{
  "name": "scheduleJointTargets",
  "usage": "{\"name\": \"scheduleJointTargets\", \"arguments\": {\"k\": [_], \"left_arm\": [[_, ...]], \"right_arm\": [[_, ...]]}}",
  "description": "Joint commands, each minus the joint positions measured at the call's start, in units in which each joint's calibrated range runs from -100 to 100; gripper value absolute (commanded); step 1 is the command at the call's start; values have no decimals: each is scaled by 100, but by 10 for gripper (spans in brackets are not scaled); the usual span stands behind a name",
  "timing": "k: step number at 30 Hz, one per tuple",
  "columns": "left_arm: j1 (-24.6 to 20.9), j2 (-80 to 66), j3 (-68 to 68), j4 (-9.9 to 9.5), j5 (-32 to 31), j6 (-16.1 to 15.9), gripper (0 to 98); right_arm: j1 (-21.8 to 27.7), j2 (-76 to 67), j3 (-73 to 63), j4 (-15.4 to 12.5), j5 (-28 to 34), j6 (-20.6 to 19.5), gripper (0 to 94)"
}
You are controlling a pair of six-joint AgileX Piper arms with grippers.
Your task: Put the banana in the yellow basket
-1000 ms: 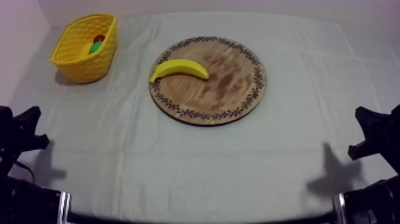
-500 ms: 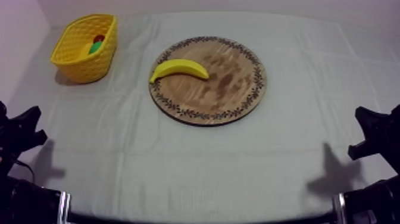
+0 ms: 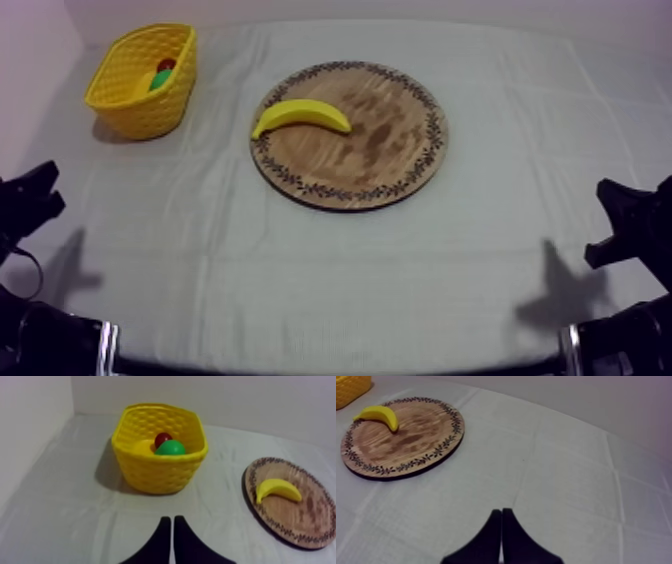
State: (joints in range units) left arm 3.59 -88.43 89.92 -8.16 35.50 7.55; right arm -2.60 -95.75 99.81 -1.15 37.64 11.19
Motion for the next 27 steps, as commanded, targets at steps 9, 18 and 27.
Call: {"name": "scheduleJointTargets", "arguments": {"k": [9, 18, 27], "left_arm": [[79, 1732, -2250, -43, 561, 80, 0], [180, 3222, -4309, -90, 1077, 56, 0], [338, 4554, -6245, -75, 1319, -72, 0]], "right_arm": [[0, 0, -3, 0, 2, 2, 3], [0, 0, -3, 0, 2, 2, 3], [0, 0, -3, 0, 2, 2, 3]]}}
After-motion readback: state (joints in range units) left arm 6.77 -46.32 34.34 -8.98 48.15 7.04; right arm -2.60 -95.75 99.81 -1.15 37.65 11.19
